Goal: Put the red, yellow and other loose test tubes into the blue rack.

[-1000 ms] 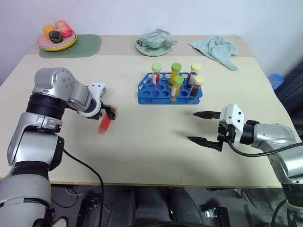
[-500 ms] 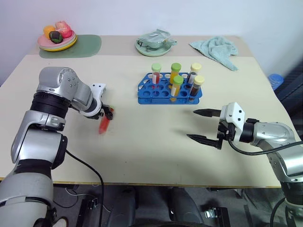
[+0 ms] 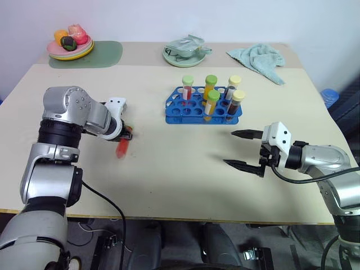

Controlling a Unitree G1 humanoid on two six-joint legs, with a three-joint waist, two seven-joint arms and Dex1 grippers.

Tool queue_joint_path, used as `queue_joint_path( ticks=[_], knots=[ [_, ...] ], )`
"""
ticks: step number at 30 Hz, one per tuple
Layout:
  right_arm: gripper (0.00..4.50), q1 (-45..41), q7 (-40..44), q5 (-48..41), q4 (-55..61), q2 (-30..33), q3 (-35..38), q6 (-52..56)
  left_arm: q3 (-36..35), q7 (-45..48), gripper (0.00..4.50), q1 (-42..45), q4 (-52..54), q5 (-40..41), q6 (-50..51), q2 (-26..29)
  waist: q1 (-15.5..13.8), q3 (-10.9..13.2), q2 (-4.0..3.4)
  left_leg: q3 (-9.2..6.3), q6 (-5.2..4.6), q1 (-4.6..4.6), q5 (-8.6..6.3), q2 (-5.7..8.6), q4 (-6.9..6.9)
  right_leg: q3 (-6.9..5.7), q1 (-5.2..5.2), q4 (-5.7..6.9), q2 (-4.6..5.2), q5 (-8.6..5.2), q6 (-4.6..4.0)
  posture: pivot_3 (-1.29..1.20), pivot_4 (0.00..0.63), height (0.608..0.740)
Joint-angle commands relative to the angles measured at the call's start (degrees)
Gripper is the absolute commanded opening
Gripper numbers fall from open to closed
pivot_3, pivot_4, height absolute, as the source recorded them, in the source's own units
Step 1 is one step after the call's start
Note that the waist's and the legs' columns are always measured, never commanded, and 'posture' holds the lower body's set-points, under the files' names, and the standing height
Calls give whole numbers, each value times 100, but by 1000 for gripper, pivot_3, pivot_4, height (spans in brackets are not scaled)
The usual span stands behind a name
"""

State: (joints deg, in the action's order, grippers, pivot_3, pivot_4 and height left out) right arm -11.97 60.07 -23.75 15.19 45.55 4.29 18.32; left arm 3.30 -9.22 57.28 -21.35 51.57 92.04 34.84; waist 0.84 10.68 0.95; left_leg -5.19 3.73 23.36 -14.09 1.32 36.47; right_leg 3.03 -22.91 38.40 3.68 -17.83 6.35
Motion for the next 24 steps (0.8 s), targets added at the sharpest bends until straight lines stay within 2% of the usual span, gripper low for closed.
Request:
queue_joint_path(
  ticks=[1, 3, 6, 9, 11, 14, 18, 21, 24],
  knots=[
    [4500, -128, 27, -31, 22, 23, 63, -81, -419, -276, 1120, -236, 697, 411, 46, -98, -5, 0, 0, 0, 0, 1, 0, -1, 3, 0, 0, 2, 0, 0, 0, 0, 150, 740],
    [4500, -164, 27, -41, 19, 24, 61, -63, -830, -480, 1120, -332, 999, 309, 46, -312, -6, 0, 1, -1, 0, 1, 0, -1, 7, 0, 1, 5, 0, 0, 0, 0, 150, 740],
    [4500, -228, -7, -86, 7, 13, 107, -13, -1319, -556, 1120, -611, 2185, -181, -1206, -834, -10, 0, 2, -1, -1, 5, -1, -1, 19, -1, 1, 6, 0, 2, 3, 0, 150, 740],
    [4500, -266, -71, -99, 28, 14, 150, 31, -1913, 598, 1120, -820, 2825, 264, -2650, -1586, -27, 1, 3, 0, 1, 15, -2, -3, 35, -2, 2, 3, -1, 5, 6, 0, 150, 740],
    [4500, -249, -149, -124, 88, 8, 195, 90, -1432, 1096, 1120, -943, 3165, -527, -3604, -1413, -20, 0, 3, 4, 2, 15, -2, -2, 37, -2, 2, 1, 0, 5, 7, 0, 150, 740],
    [4500, -88, -553, -166, 284, -104, 388, 284, -739, 1659, 1120, -1072, 2848, -1735, -5281, -1510, 1, -9, -13, 12, 0, 6, -3, -1, 34, 3, 8, 1, -5, 6, 7, 0, 150, 740],
    [4500, 105, -1501, -346, 467, -680, 812, 593, 42, 2145, 1120, -1490, 1942, -3402, -8374, -1957, -27, -9, -12, 14, -8, 0, -7, 0, 35, 3, 23, -10, -4, 7, 9, 0, 150, 740],
    [4500, 406, -2014, -240, 812, -912, 997, 681, 208, 2571, 1120, -1662, 1011, -3503, -9104, -2596, -73, -9, -11, 13, -16, 8, -12, 4, 44, 3, 27, -20, -1, 12, 18, 0, 150, 740],
    [4500, 679, -2285, -275, 1147, -976, 1082, 796, 396, 2769, 1120, -1726, 344, -3914, -9841, -2910, -107, -8, -10, 12, -62, 15, -38, 8, 55, 3, 25, -24, 1, 14, 23, 0, 150, 740]
  ],
)
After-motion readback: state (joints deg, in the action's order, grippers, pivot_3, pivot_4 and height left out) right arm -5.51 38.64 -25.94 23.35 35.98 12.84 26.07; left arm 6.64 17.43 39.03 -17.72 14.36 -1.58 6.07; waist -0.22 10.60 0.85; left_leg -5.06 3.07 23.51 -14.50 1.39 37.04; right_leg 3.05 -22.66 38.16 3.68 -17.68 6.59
